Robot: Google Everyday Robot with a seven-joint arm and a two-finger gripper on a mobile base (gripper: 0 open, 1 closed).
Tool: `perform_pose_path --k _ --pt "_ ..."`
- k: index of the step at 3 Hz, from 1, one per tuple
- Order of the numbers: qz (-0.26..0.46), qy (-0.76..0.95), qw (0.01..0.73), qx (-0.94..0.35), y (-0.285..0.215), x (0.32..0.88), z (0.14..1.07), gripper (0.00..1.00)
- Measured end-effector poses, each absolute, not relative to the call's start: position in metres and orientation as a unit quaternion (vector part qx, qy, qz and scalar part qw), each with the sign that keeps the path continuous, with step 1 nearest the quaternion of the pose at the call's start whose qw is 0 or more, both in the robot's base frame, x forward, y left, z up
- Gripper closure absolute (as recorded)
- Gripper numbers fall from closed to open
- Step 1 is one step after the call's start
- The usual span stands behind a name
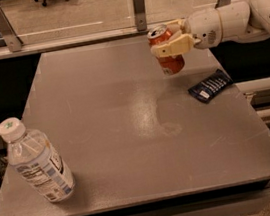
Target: Place coke can upright
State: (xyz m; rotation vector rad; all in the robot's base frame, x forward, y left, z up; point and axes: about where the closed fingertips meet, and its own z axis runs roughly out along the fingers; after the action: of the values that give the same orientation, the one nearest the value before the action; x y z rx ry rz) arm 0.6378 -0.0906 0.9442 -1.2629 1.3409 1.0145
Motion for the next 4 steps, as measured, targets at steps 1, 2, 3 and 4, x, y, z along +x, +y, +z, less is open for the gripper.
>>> perform_pose_path --k 1,2,3,4 --pt "0.44 0.526 0.516 -0.514 -0.103 0.633 0.946 1.0" --pt "0.458 0.496 0.533 -0.51 -0.107 0.637 0.944 1.0" --pt "0.46 0.489 0.53 -0.518 -0.114 0.638 0.939 1.0" --pt "0.47 0.49 0.528 -0.51 -0.122 0.636 0.932 0.83"
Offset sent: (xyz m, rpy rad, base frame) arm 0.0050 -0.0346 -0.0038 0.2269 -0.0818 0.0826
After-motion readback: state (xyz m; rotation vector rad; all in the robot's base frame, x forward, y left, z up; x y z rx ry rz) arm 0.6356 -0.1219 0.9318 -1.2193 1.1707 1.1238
